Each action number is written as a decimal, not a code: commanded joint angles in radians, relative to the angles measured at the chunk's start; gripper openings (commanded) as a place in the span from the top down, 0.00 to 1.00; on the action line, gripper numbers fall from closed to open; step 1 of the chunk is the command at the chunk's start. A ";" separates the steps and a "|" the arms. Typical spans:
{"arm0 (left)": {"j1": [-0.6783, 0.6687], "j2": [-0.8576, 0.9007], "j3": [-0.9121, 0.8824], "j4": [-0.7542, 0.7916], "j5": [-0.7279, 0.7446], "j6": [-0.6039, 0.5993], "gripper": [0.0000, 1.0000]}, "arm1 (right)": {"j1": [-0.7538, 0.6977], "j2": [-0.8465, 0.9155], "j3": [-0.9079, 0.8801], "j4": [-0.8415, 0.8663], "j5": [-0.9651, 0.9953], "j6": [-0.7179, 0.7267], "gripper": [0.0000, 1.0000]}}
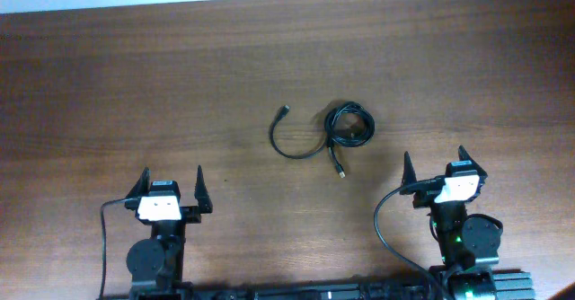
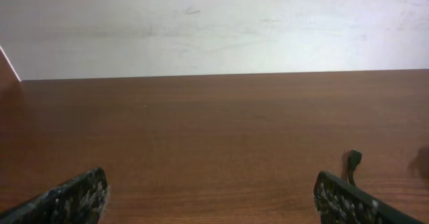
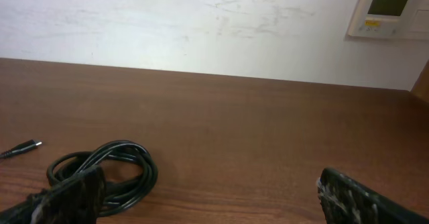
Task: Untangle cables
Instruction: 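Move the left gripper over the coiled black cable bundle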
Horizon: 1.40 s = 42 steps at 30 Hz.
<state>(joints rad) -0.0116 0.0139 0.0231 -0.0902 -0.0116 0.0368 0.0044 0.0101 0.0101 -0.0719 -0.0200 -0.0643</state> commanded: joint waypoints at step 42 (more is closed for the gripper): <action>0.002 0.199 0.222 0.230 -0.005 -0.012 0.01 | 0.009 -0.006 -0.005 -0.006 0.002 -0.007 0.01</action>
<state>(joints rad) -0.0116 0.1116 0.1337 0.1654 -0.1211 0.0414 0.0048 0.0109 0.0101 -0.0715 -0.0200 -0.0643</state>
